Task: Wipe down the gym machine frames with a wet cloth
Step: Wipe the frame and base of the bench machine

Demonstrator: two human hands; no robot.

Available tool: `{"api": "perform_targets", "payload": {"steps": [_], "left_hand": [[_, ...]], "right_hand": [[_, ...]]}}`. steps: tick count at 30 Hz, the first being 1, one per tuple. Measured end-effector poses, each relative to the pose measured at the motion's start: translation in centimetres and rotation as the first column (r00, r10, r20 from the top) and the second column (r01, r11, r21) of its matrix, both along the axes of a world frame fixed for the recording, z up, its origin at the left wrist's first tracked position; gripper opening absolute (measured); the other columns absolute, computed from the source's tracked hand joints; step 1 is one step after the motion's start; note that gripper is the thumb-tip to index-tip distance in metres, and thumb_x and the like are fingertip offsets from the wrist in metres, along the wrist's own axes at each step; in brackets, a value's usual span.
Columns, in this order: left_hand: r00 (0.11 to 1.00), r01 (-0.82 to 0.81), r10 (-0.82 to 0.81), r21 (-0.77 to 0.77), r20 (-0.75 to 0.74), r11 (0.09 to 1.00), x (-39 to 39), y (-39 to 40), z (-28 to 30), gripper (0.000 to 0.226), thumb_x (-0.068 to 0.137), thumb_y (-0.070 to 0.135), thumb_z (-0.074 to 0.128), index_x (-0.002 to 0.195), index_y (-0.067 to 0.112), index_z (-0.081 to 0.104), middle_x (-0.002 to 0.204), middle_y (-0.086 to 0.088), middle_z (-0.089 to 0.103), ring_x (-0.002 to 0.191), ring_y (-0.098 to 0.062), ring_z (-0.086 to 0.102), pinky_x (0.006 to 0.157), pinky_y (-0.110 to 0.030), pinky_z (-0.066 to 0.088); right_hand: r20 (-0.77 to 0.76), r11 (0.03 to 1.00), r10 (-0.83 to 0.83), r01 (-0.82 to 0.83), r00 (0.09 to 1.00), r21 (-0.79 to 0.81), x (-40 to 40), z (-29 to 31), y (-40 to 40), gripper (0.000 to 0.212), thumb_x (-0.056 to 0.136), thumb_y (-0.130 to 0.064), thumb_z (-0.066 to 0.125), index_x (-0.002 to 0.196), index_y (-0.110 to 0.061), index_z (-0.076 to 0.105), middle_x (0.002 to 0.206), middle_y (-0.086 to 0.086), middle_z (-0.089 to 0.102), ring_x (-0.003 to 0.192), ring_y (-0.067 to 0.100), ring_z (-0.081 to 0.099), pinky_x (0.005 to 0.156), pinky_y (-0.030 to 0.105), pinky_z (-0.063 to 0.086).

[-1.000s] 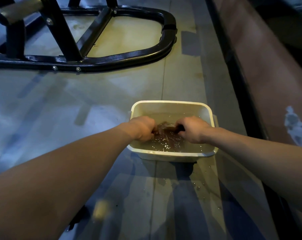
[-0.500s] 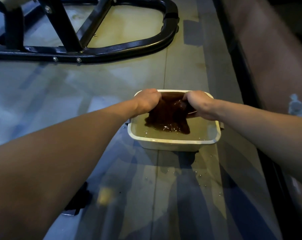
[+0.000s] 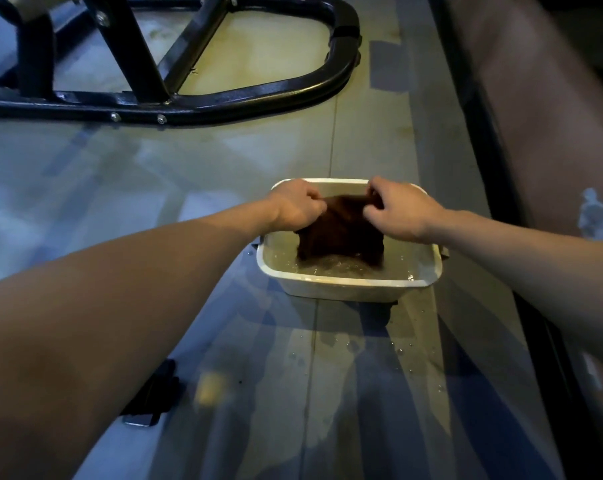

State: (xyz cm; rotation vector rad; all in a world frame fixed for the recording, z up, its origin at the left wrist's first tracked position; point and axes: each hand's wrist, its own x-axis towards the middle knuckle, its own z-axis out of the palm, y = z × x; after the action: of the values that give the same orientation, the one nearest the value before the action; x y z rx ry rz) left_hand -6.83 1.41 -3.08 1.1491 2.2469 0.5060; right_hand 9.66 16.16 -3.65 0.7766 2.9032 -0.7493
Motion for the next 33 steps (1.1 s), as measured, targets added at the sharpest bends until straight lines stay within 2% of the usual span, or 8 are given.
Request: {"api": "perform_targets", "payload": {"steps": [10,15,19,22,24,28,32,33], "left_hand": [[0.809,0.344,-0.508,-0.461,-0.297,0.818,1.7,-0.3,-3.2,0.023,0.099,0.027,0.063,0.12,0.021,0.07,0.104,0.001,0.062,0.093,-0.021,0.056,0.075,-0.032,0.046],[0.897,0.285,-0.389,-0.401,-0.207,0.871,0.5,0.0,-3.7,0.022,0.102,0.027,0.056,0.12,0.022,0.067,0.107,0.0,0.062,0.102,-0.024,0.058,0.082,-0.032,0.046],[0.994,0.079,-0.09,-0.159,-0.063,0.984,0.3,0.3,-2.8,0.018,0.103,0.021,0.049,0.112,0.019,0.065,0.11,-0.003,0.063,0.103,-0.024,0.057,0.084,-0.028,0.041],[0.985,-0.137,0.135,0.014,0.11,0.99,0.5,0.5,-1.6,0.024,0.102,0.022,0.045,0.111,0.015,0.066,0.101,-0.007,0.067,0.097,-0.027,0.064,0.079,-0.035,0.053],[0.933,-0.263,0.234,0.076,0.274,0.962,0.8,0.6,-0.6,0.023,0.101,0.022,0.044,0.112,0.014,0.063,0.098,-0.012,0.068,0.09,-0.03,0.07,0.073,-0.045,0.064],[0.786,-0.396,0.313,0.045,0.534,0.917,2.2,0.6,1.5,0.017,0.105,0.018,0.044,0.107,0.011,0.06,0.098,-0.018,0.071,0.09,-0.034,0.074,0.078,-0.051,0.064],[0.372,-0.525,0.344,-0.111,0.862,0.844,3.2,0.7,2.7,0.047,0.104,0.05,0.046,0.122,0.012,0.066,0.114,-0.019,0.071,0.107,-0.034,0.07,0.091,-0.054,0.059],[0.342,-0.538,0.352,-0.125,0.871,0.834,3.1,0.6,2.7,0.051,0.101,0.056,0.049,0.121,0.013,0.068,0.112,-0.018,0.071,0.107,-0.033,0.07,0.091,-0.052,0.059]], "right_hand": [[0.414,0.887,0.197,-0.341,0.889,0.31,0.3,-3.6,-2.1,0.02,0.101,-0.027,0.059,0.12,-0.022,0.063,0.103,0.004,0.068,0.088,0.025,0.061,0.068,0.032,0.045],[0.487,0.813,0.256,-0.459,0.835,0.359,0.3,-3.8,-1.9,0.024,0.102,-0.013,0.05,0.12,-0.021,0.063,0.106,0.006,0.068,0.095,0.026,0.063,0.071,0.036,0.049],[0.286,0.984,0.07,-0.113,0.956,0.137,-0.1,-3.0,-0.5,0.017,0.102,-0.018,0.046,0.108,-0.014,0.062,0.111,0.013,0.069,0.097,0.032,0.063,0.077,0.035,0.047],[0.05,0.951,-0.223,0.229,0.974,-0.208,-0.9,-1.1,0.1,0.025,0.104,-0.02,0.039,0.099,-0.008,0.061,0.102,0.013,0.067,0.093,0.031,0.063,0.077,0.037,0.048],[-0.025,0.859,-0.387,0.351,0.922,-0.373,-1.5,0.0,-0.4,0.031,0.103,-0.027,0.036,0.106,-0.011,0.063,0.097,0.006,0.065,0.092,0.028,0.064,0.081,0.042,0.055],[-0.164,0.863,-0.429,0.35,0.888,-0.364,-2.5,1.6,-2.4,0.021,0.106,-0.032,0.045,0.117,-0.018,0.057,0.101,-0.001,0.062,0.096,0.021,0.059,0.073,0.033,0.043],[-0.277,0.9,-0.319,0.198,0.906,-0.388,-3.2,2.8,-5.2,0.026,0.097,-0.03,0.067,0.118,-0.016,0.066,0.105,-0.001,0.07,0.095,0.015,0.065,0.082,0.029,0.053],[-0.275,0.901,-0.277,0.15,0.921,-0.407,-3.4,2.9,-5.6,0.023,0.096,-0.028,0.066,0.114,-0.015,0.07,0.1,-0.001,0.073,0.091,0.014,0.068,0.08,0.028,0.055]]}}
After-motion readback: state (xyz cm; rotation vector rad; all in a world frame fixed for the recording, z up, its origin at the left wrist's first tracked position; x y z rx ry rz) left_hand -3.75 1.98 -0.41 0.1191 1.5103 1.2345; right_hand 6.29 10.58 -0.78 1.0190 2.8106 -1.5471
